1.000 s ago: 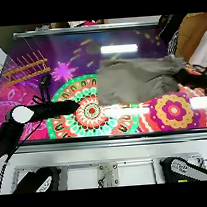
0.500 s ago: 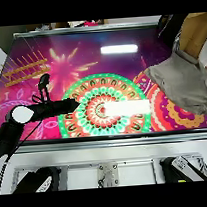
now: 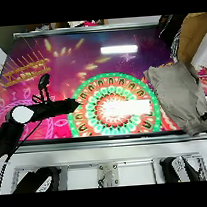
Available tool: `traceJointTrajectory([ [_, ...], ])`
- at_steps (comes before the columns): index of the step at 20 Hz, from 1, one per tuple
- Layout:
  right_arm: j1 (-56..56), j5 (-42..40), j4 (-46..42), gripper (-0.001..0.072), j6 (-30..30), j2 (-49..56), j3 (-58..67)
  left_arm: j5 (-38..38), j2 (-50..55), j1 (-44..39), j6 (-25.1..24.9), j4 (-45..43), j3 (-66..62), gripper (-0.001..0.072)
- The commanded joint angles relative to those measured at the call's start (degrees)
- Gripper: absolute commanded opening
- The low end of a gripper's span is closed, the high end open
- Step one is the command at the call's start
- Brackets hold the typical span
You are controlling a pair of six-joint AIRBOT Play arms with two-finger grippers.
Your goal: Fold the clothes and pants, and hang the long-sleeved shirts on hangers.
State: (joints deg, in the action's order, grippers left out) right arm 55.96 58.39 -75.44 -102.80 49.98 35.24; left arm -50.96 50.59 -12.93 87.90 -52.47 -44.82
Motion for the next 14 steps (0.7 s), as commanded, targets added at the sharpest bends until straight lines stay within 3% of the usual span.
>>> traceJointTrajectory([
  [1, 0.13, 3.21, -1.7, 0.0687, 7.39, -0.79, 2.27, -0.07, -0.04, -0.04, -0.02, -0.07, -0.02, 0.0011],
  [3, 0.11, 3.21, -3.48, 0.0687, 11.45, -1.29, 9.18, -0.24, -0.04, -0.04, -0.02, -0.09, -0.02, 0.0012],
  [5, -1.01, 2.05, 0.09, 0.0686, 16.26, -2.27, 16.72, -0.26, -0.04, -0.04, -0.02, -0.09, 0.0, 0.0012],
  [8, -9.09, -1.2, 17.57, 0.0686, 25.18, -5.03, 20.09, -0.11, -0.04, -0.04, -0.02, -0.07, 0.02, 0.0012],
  [9, -14.32, -0.87, 23.78, 0.0654, 30.18, -5.33, 19.91, 0.02, -0.04, -0.07, -0.02, -0.04, 0.02, 0.0011],
  [11, -27.3, 0.22, 27.17, 0.0483, 37.77, -5.25, 19.56, 0.2, -0.04, -0.04, -0.02, -0.07, 0.02, 0.0012],
  [14, -45.59, 0.35, 22.36, 0.0482, 41.16, -4.07, 19.52, 0.17, -0.04, -0.04, -0.02, -0.07, 0.02, 0.0012],
])
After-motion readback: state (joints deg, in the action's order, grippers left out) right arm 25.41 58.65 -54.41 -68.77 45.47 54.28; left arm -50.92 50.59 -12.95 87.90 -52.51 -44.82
